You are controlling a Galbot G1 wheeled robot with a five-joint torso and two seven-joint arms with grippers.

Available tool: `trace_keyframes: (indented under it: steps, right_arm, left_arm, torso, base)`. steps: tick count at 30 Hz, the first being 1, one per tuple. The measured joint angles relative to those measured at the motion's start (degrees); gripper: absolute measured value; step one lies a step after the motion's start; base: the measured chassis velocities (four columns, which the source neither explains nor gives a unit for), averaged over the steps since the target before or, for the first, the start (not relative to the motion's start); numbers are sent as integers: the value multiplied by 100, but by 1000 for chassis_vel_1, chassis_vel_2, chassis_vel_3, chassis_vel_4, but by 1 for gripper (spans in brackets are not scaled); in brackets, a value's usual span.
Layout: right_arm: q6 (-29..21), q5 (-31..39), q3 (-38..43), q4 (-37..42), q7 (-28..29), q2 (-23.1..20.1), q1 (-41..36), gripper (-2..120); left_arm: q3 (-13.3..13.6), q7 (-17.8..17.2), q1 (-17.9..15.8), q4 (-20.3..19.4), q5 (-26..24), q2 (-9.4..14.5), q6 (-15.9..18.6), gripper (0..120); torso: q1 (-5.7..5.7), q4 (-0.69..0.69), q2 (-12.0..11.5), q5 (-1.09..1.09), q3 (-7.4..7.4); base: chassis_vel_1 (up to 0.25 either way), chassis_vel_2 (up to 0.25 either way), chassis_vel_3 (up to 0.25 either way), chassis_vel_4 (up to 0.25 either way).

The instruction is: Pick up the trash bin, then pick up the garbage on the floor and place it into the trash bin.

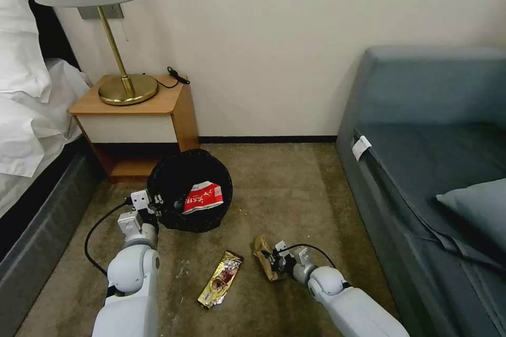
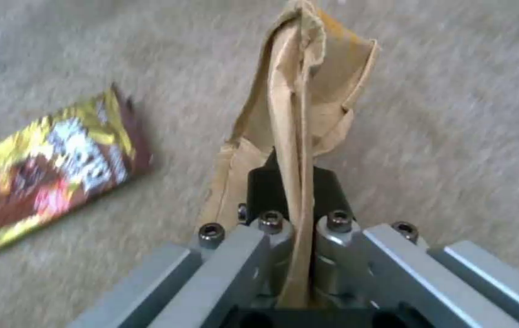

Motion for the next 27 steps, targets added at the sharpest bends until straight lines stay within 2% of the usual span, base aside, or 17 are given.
trace_keyframes:
  steps: [9, 16, 22, 24, 27]
  right_arm:
    - [146, -168, 525, 263, 160, 132, -20, 0]
    - [201, -54, 858, 962, 461, 126, -114, 0]
    - [461, 2, 964, 1308, 894, 156, -174, 0]
    - [635, 17, 966, 1523, 1214, 160, -197, 0]
    - [668, 16, 965, 1576, 1279, 161, -197, 0]
  left_arm:
    - [-9, 2, -64, 131, -88, 25, -12, 1]
    - [20, 5, -85, 172, -95, 41, -19, 1]
    - [68, 5, -80, 135, -94, 50, -19, 1]
    - [89, 7, -68, 129, -91, 49, -19, 1]
    - [91, 6, -65, 129, -90, 49, -19, 1]
  torso:
    - [0, 0, 0, 0, 0]
    - [0, 0, 0, 0, -1]
    - [0, 0, 0, 1, -1]
    - [0, 0, 0, 0, 0]
    - [0, 0, 0, 0, 0]
  base:
    - [0, 0, 0, 0]
    - [0, 0, 0, 0]
    - [0, 0, 0, 0]
    - [0, 0, 0, 0]
    - [0, 0, 0, 0]
